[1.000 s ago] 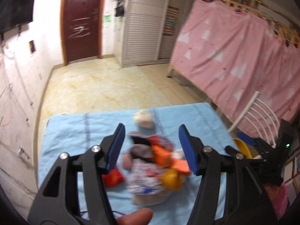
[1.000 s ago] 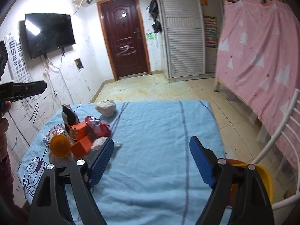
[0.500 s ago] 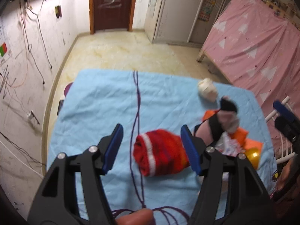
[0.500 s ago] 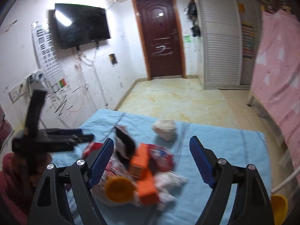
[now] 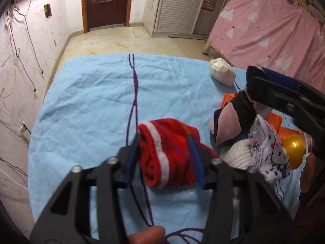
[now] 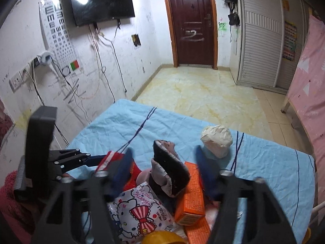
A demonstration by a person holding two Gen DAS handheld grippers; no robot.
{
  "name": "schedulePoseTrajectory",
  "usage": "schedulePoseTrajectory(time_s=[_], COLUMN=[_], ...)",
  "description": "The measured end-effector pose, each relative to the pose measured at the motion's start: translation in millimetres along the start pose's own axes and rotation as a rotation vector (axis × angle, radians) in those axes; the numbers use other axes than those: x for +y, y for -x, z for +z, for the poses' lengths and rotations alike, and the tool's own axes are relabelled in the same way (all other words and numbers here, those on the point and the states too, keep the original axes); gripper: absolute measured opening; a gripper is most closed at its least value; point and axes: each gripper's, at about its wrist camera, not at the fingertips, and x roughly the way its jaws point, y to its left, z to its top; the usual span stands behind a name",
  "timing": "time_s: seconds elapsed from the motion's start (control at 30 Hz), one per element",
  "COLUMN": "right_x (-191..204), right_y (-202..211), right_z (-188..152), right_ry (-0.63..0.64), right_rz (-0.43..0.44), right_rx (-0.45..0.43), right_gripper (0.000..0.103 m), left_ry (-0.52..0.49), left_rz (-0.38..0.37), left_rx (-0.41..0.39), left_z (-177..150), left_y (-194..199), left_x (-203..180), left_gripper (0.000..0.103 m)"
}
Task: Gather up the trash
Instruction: 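Grasp the red-white knit hat with the left tool while the right tool grasps the dark pink cloth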
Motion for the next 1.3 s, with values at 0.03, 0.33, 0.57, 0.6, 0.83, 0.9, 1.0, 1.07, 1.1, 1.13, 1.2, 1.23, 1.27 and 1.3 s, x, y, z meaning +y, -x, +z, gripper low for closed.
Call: schedulePoseTrajectory(time_s=[0.03, 0.33, 0.57, 0.6, 0.83, 0.9, 1.0, 1.07, 1.1, 1.13, 1.2, 1.23, 1.27, 1.3], right_x=[3, 2, 4, 4, -3, -8, -16, -25, -28, -33, -42, -47, -52, -55], right_y=[-3, 5, 36, 41, 70, 79, 94, 106, 110, 116, 126, 130, 135, 139], right_z=[-1, -5, 6, 7, 7, 6, 3, -1, -3, -6, -11, -14, -17, -19], right_ry=[0.007, 0.014, -0.002, -0.006, -0.028, -0.037, -0.048, -0.060, -0.065, -0.074, -0.091, -0.099, -0.109, -0.114], right_rz=[-0.007, -0.020, -0.004, -0.004, 0.003, 0.000, -0.003, -0.008, -0.009, -0.013, -0.020, -0.023, -0.026, -0.028], right_rx=[0.009, -0.034, -0.162, -0.181, -0.261, -0.285, -0.314, -0.334, -0.339, -0.349, -0.364, -0.370, -0.378, -0.383], right_gripper=[0.035, 0.020, 0.020, 0.020, 0.020, 0.020, 0.020, 0.020, 0.020, 0.020, 0.020, 0.020, 0.020, 0.020], left_ry=[-0.007, -0.047, -0.050, -0.052, -0.065, -0.073, -0.084, -0.097, -0.102, -0.111, -0.127, -0.139, -0.149, -0.155], left_rz=[-0.005, 0.023, 0.073, 0.082, 0.102, 0.107, 0.105, 0.101, 0.099, 0.095, 0.089, 0.086, 0.084, 0.081], left_rx=[-0.001, -0.028, -0.109, -0.124, -0.200, -0.221, -0.242, -0.256, -0.259, -0.264, -0.269, -0.271, -0.272, -0.273], left_z=[0, -5, 0, 2, 9, 11, 13, 14, 14, 15, 16, 17, 18, 19], left_y=[0, 9, 41, 46, 78, 86, 95, 101, 103, 105, 108, 108, 109, 109], left_x=[-1, -11, -11, -12, -22, -28, -39, -49, -52, -58, -70, -77, -84, -90], left_gripper=[0.030, 0.015, 0.015, 0.015, 0.015, 0.015, 0.015, 0.015, 0.015, 0.015, 0.015, 0.015, 0.015, 0.015])
